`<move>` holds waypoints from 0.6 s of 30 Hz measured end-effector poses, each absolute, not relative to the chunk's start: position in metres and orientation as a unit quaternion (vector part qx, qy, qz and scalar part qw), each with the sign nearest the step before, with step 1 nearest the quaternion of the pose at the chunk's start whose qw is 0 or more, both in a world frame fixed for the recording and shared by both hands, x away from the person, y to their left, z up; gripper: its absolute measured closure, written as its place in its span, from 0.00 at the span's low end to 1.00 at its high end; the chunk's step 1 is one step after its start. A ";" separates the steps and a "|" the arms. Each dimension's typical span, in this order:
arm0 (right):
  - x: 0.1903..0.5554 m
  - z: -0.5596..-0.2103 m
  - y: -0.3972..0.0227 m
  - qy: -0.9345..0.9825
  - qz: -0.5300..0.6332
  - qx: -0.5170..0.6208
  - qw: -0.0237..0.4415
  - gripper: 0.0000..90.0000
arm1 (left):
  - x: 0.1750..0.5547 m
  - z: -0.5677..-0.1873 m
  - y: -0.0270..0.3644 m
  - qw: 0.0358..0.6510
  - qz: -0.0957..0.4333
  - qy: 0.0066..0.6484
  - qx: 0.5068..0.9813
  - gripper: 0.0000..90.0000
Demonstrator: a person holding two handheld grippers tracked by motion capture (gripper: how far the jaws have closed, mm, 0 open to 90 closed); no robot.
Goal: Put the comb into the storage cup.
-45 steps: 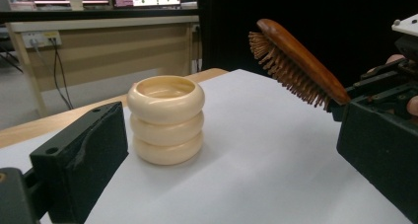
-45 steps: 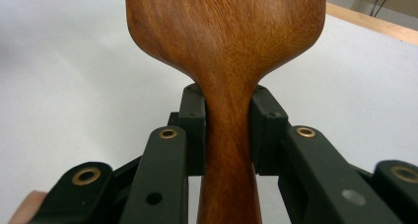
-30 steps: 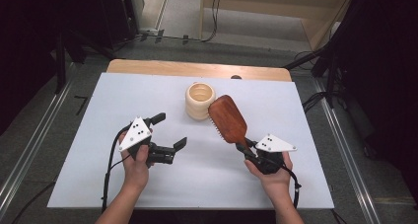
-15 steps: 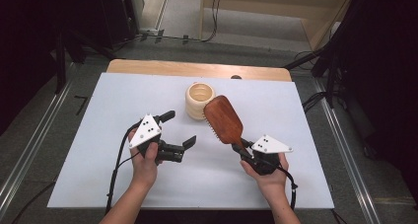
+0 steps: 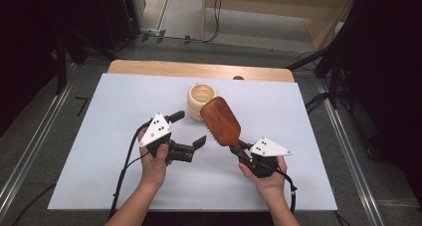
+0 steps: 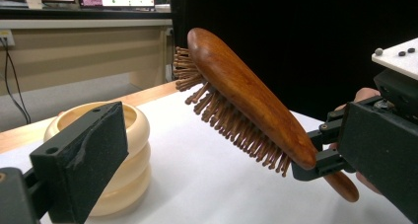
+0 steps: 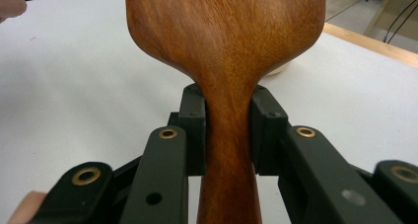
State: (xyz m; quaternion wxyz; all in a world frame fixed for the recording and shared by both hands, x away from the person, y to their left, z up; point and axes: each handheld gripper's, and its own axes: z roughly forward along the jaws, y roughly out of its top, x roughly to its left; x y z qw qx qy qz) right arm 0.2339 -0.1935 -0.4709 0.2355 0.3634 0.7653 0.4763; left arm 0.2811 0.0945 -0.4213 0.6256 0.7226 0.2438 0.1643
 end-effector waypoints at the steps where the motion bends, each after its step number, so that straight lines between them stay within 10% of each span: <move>1: 0.234 -0.471 -0.193 0.765 0.476 0.364 0.235 0.78 | 0.281 -0.421 0.093 0.626 0.162 0.245 0.722 0.00; 18: 0.231 -0.470 -0.183 0.762 0.486 0.354 0.242 0.78 | 0.286 -0.423 0.076 0.623 0.121 0.271 0.724 0.00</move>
